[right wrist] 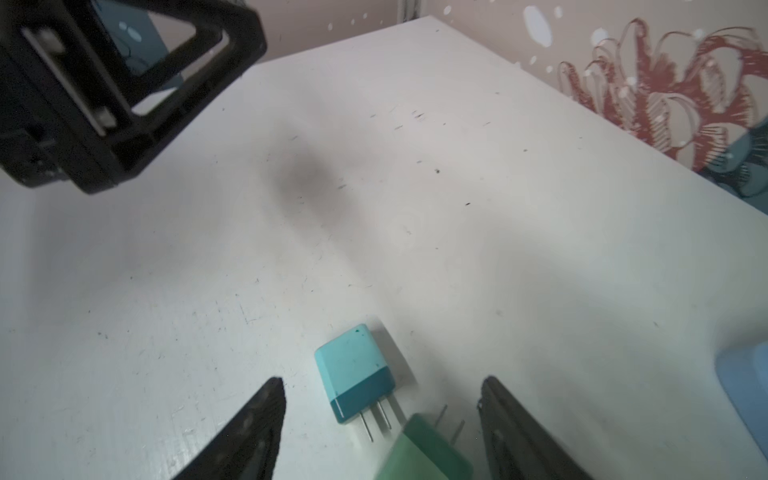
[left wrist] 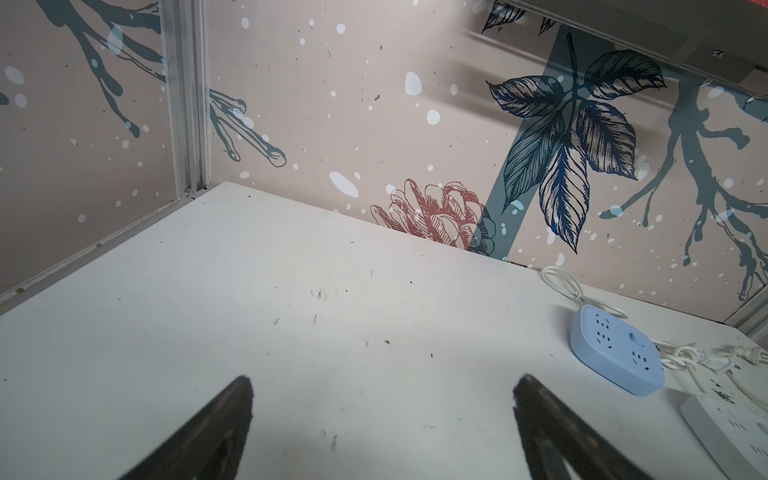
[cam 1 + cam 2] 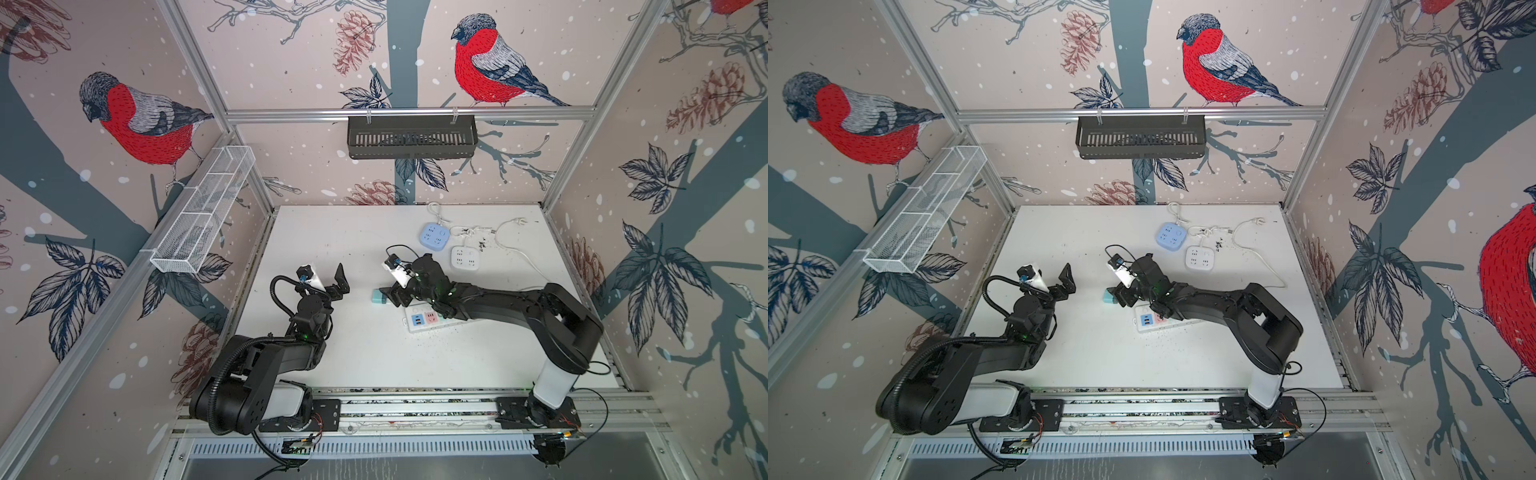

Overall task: Insert the plug
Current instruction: 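Lower the open right gripper over a loose teal adapter on the table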

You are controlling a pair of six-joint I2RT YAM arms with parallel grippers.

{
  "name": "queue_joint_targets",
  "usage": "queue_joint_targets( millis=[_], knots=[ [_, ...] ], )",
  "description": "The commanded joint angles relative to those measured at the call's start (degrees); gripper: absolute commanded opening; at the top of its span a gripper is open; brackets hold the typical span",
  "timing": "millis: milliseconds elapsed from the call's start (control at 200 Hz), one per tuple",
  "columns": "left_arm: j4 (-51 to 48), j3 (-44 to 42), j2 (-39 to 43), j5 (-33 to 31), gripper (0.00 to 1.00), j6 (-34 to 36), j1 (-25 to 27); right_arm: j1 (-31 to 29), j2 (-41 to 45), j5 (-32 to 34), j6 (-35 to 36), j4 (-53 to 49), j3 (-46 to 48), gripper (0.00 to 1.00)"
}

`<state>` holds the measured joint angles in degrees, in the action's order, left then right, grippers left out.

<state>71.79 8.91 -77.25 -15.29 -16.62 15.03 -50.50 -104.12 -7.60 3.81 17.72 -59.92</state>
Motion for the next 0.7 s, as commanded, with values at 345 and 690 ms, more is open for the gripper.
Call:
queue_joint_targets(
  millis=[345,690],
  knots=[
    [3.0,1.1,-0.4,-1.4,0.97,-1.3,-0.3,-0.7,-15.8,-3.4,4.3,-19.2,-16.5,0.83],
    [2.2,1.7,-0.6,-0.9,0.97,-1.2,-0.4,-2.3,-19.3,-2.8,5.5,-22.4,-19.9,0.74]
  ],
)
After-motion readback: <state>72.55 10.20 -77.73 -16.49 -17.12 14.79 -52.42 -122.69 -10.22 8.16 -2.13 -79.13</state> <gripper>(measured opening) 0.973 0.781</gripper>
